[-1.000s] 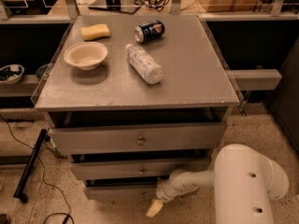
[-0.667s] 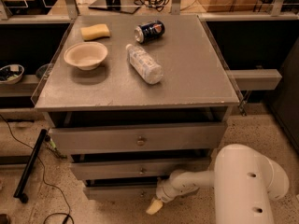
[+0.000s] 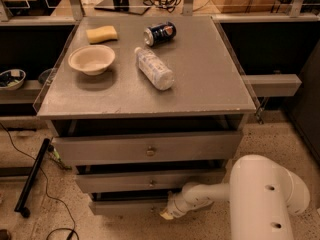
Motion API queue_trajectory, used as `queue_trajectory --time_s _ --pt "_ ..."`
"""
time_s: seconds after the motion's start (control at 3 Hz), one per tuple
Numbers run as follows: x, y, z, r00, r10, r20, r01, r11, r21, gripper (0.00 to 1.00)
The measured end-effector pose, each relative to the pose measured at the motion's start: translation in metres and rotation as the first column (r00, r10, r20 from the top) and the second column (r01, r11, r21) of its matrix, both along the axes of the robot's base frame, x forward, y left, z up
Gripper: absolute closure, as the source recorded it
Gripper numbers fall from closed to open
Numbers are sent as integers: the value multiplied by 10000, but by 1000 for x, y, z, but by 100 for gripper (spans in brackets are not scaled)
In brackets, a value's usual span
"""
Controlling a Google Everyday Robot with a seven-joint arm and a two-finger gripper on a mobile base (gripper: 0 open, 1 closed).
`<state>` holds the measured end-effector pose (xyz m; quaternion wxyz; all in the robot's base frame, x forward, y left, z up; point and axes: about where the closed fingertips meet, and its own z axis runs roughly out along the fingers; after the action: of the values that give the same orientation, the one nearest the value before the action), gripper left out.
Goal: Open bottom drawer
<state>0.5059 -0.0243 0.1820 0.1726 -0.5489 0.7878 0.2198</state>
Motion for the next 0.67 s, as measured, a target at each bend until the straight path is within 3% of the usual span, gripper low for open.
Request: queue_trajectory --time_s 0.33,0.67 --pt "0 0 0 10000 0 0 0 10000 0 96" --pt "0 0 0 10000 0 0 0 10000 0 100"
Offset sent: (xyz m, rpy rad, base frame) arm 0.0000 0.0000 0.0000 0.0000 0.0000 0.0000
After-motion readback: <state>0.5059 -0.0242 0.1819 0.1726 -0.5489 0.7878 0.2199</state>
